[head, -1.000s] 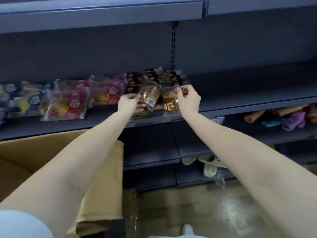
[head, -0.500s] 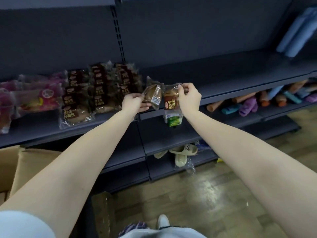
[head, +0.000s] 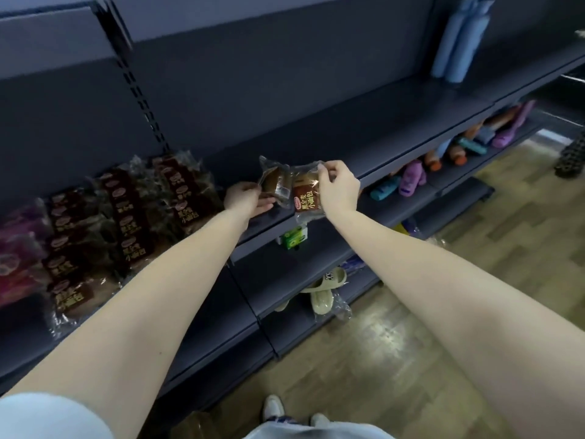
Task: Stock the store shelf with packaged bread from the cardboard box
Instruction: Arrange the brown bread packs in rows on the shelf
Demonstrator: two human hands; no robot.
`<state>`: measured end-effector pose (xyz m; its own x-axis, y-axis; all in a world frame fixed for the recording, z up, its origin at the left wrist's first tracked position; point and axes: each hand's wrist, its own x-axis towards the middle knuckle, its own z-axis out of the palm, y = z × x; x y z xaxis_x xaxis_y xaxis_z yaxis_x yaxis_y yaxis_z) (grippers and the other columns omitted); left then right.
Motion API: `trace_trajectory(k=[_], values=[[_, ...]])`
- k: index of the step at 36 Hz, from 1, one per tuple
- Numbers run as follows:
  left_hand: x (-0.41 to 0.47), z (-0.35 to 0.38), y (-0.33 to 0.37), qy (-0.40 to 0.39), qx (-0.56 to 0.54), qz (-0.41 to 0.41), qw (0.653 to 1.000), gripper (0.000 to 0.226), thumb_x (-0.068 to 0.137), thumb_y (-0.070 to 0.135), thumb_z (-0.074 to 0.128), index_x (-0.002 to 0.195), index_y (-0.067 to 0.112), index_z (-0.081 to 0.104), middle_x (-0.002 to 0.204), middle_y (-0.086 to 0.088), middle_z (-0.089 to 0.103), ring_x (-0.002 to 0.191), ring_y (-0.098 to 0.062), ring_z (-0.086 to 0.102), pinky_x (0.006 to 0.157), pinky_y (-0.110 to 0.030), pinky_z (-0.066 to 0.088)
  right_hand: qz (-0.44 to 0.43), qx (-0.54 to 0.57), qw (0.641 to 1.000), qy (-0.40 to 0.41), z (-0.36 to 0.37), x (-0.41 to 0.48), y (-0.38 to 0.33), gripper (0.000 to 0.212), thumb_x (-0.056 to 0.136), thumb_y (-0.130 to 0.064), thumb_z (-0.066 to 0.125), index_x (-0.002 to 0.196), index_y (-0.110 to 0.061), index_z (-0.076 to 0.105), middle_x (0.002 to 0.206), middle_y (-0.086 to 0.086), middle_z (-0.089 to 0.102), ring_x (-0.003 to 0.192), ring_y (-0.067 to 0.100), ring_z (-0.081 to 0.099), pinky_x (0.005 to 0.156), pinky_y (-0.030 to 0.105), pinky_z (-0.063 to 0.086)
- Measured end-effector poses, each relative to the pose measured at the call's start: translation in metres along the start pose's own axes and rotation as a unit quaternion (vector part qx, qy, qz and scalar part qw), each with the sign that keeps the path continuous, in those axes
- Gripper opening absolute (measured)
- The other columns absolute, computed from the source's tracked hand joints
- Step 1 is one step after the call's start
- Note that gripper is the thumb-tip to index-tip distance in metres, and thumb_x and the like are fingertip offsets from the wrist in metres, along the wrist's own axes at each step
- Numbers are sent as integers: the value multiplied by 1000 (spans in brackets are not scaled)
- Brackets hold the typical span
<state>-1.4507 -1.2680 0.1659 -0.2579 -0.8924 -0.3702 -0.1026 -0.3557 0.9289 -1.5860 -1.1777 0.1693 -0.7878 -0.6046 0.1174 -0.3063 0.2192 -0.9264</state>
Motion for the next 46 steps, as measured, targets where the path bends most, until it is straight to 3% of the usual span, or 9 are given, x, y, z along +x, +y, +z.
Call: trace_trajectory(k=[6,13,18,22,24,27,33,39,46], values=[[11,7,11,-20,14,-20,999,25,101,9,42,122,1,52,99,-15,63,71,-18,65,60,-25,55,-21,9,1000,8,14,7,-11,25,97,-29,51,111,-14,64,104,-1,66,87,5,52,67,12,32],[13,-5,18,-30,47,-20,998,31,100,11,45,129,0,51,117,-16,61,82,-22,67,60,-25,57,-25,4,1000,-11,29,1,-12,23,96,-27,52,109,-14,66,105,2,68,98,12,61,75,17,38],[12,-28,31,-45,40,16,998,43,101,26,47,139,6,42,127,-13,54,97,-26,65,68,-30,56,-51,39,998,0,39,1,-29,20,97,-17,48,109,-8,60,97,2,63,85,11,53,65,12,32],[9,-48,32,-91,58,58,992,40,93,40,57,117,7,58,113,-13,65,93,-19,65,79,-31,56,-47,77,996,5,53,-1,-43,16,95,-8,43,107,-6,54,92,1,57,83,16,52,62,14,31],[7,-59,30,-116,78,83,987,29,90,35,64,104,10,62,106,-12,68,92,-16,67,83,-28,56,-46,89,995,0,61,-2,-48,17,95,-7,41,108,-6,52,92,1,57,82,17,52,62,15,32],[2,-77,26,-104,82,102,986,39,86,14,69,121,0,58,114,-17,67,92,-17,68,76,-21,57,-41,105,993,-20,72,-8,-56,19,94,-5,40,109,-6,52,91,1,56,81,18,52,63,17,34],[-11,-119,31,-36,88,127,987,53,84,2,69,132,-5,48,96,-8,66,72,-7,70,68,-17,56,-33,129,986,-101,102,-22,-67,20,87,-16,48,107,-17,52,88,-1,59,89,28,63,80,43,54],[-22,-156,42,-22,238,146,960,51,86,3,67,133,0,50,114,-12,59,85,-15,65,72,-17,56,-62,157,967,-192,116,-32,-75,30,91,-20,59,120,-11,56,98,-4,61,94,10,56,77,17,40],[-32,-176,25,-14,322,133,937,48,85,7,69,130,6,54,121,-12,60,87,-13,65,71,-15,56,-104,68,956,-266,123,-49,-65,31,87,2,49,100,-19,67,98,-5,64,99,11,60,81,17,44]])
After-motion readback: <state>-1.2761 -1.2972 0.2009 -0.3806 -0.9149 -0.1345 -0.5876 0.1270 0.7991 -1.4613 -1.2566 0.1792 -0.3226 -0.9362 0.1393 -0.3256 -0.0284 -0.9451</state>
